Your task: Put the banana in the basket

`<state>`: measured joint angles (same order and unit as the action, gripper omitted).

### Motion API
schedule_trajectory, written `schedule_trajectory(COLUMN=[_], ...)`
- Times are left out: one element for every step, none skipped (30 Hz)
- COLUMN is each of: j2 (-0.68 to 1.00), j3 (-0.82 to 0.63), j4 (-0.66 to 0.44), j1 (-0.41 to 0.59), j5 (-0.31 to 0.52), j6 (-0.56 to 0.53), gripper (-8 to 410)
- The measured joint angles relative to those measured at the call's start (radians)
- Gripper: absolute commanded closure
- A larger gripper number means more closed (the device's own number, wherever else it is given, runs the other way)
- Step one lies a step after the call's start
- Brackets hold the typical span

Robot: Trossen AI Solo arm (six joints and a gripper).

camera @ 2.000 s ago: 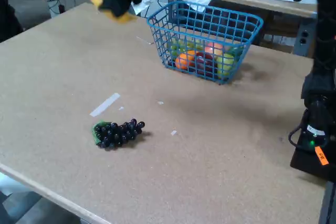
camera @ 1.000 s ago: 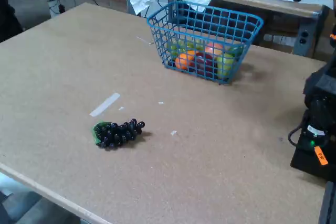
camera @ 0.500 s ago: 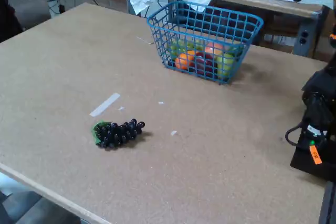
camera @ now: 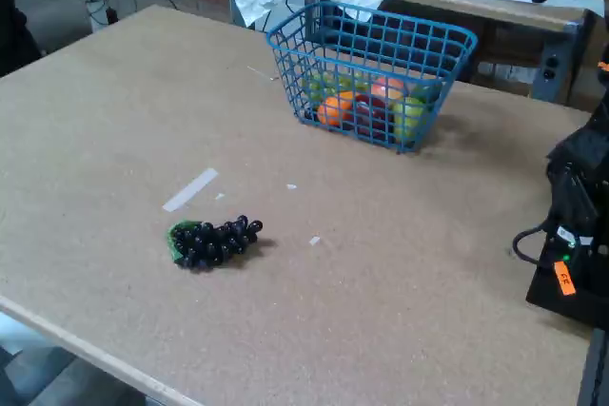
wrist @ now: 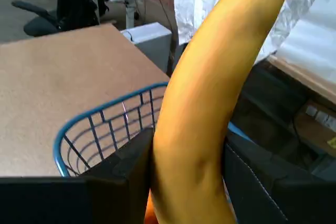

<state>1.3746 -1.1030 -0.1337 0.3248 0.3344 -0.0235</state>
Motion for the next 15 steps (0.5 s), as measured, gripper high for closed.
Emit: schedule_trajectory(j2=[0.0, 0.0, 0.0, 0.0, 0.0, 0.0, 0.0, 0.0, 0.0, 0.0, 0.0, 0.0, 0.0, 0.0, 0.0], j3=[0.018, 0.036, 0.053, 0.07, 0.087, 0.103, 0.12, 0.135, 0.15, 0.164, 0.178, 0.19, 0.203, 0.215, 0.226], j4=[0.008, 0.019, 0.028, 0.036, 0.043, 0.05, 0.057, 0.064, 0.072, 0.08, 0.088, 0.093, 0.098, 0.105, 0.113], j1=[0.007, 0.014, 0.02, 0.026, 0.031, 0.035, 0.038, 0.041, 0.043, 0.045, 0.046, 0.047, 0.048, 0.048, 0.048], j5=[-0.003, -0.004, -0.006, -0.006, -0.006, -0.006, -0.007, -0.007, -0.007, -0.007, -0.007, -0.007, -0.007, -0.007, -0.007], j6=[-0.002, -0.002, -0.003, -0.006, -0.006, -0.008, -0.01, -0.013, -0.015, -0.019, -0.024, -0.029, -0.033, -0.036, -0.039], gripper=[402, 402, 402, 402, 402, 402, 402, 402, 402, 402, 402, 402, 402, 402, 402])
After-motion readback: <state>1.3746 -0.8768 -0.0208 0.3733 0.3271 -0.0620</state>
